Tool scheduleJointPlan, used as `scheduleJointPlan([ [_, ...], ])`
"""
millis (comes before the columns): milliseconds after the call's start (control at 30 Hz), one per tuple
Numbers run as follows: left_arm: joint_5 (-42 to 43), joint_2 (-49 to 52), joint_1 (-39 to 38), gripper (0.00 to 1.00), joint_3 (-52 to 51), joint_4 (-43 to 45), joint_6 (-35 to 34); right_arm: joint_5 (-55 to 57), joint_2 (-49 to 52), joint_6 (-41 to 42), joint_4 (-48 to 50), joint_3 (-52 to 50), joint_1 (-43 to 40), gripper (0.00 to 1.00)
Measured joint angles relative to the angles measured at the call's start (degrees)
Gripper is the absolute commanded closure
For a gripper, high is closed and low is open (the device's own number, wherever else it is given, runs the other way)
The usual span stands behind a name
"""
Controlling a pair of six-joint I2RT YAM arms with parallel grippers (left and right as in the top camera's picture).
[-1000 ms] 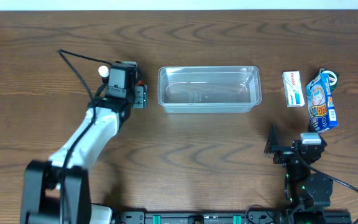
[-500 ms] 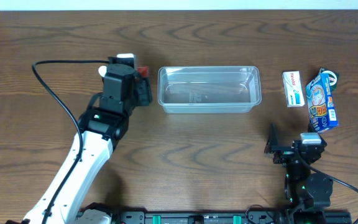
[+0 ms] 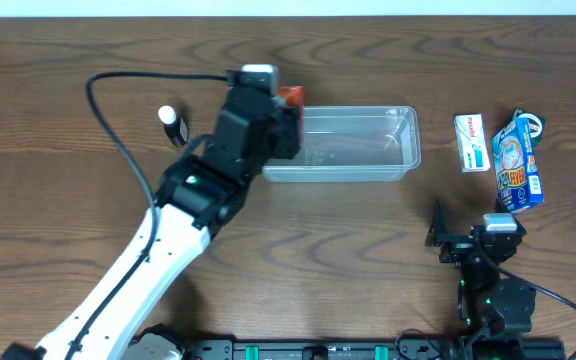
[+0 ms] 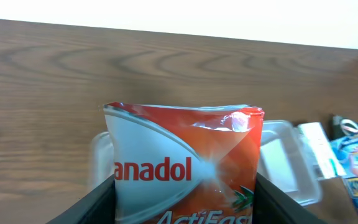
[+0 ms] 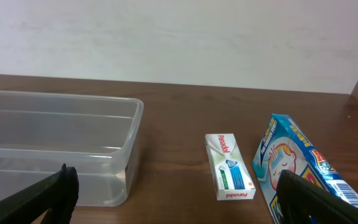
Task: Pack container
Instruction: 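Carry the red box over the clear container and lower it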
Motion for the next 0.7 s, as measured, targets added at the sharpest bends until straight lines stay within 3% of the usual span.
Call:
scheduleJointPlan([
  [367, -3.69, 13.07, -4.00, 0.41, 3.63, -0.90, -6.10, 0.00, 0.00, 0.00, 0.00, 0.00, 0.00, 0.01],
  [700, -5.27, 18.56, -4.00, 0.41, 3.63, -1.49, -7.76, 0.00, 0.00, -0.02, 0.00, 0.00, 0.00, 0.01],
])
